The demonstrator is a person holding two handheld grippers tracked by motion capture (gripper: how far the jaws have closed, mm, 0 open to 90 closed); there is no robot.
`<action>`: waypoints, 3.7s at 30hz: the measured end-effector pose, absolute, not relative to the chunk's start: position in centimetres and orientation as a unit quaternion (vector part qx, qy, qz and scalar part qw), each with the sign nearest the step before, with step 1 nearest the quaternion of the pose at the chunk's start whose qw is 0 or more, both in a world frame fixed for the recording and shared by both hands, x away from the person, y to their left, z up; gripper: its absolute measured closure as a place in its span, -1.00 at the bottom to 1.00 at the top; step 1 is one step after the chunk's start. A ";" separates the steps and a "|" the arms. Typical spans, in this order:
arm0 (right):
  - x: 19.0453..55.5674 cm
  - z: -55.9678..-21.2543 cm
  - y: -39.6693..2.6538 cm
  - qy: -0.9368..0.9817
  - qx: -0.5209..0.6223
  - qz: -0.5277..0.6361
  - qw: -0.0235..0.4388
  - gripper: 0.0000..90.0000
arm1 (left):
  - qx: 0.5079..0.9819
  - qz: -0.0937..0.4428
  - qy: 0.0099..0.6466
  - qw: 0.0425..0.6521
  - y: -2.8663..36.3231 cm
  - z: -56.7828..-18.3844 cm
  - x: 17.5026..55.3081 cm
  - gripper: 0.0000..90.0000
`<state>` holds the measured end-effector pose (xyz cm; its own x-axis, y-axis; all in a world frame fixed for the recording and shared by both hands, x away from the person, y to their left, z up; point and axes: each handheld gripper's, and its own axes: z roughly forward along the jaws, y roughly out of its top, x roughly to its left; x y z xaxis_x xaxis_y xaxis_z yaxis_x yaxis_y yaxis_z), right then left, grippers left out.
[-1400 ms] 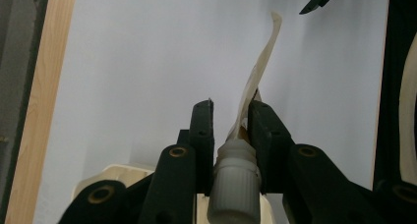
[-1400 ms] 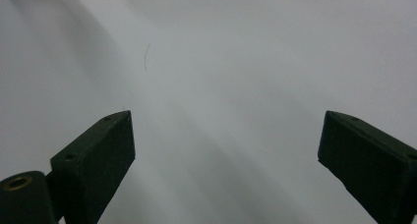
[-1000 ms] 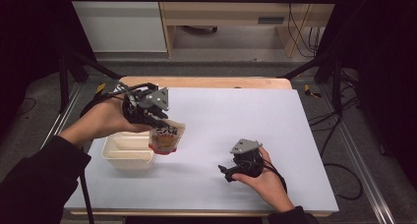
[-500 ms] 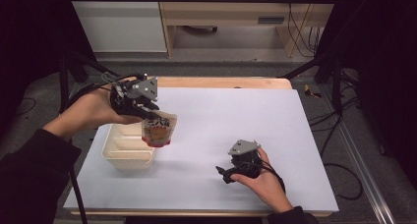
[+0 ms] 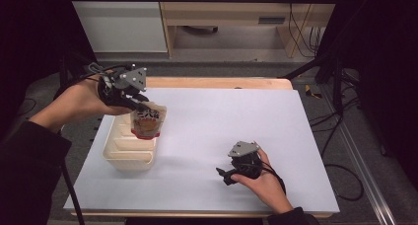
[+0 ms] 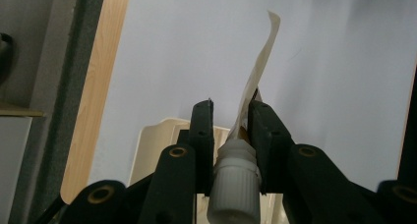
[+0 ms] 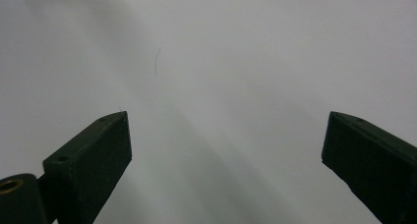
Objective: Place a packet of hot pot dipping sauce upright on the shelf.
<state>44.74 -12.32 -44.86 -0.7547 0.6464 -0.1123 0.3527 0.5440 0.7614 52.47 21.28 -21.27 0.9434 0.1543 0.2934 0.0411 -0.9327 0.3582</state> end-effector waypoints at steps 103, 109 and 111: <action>44.9 -45.7 -12.2 0.869 0.285 0.354 0.197 -0.86 | 0.974 0.109 0.087 0.177 27.5 -31.0 56.4 0.62; 44.9 -45.7 -12.2 0.869 0.286 0.353 0.197 -0.86 | 0.975 0.110 0.095 0.169 28.4 -31.2 56.3 0.62; 44.9 -45.7 -12.2 0.869 0.285 0.353 0.196 -0.86 | 0.975 0.110 0.098 0.166 28.8 -31.4 56.1 0.62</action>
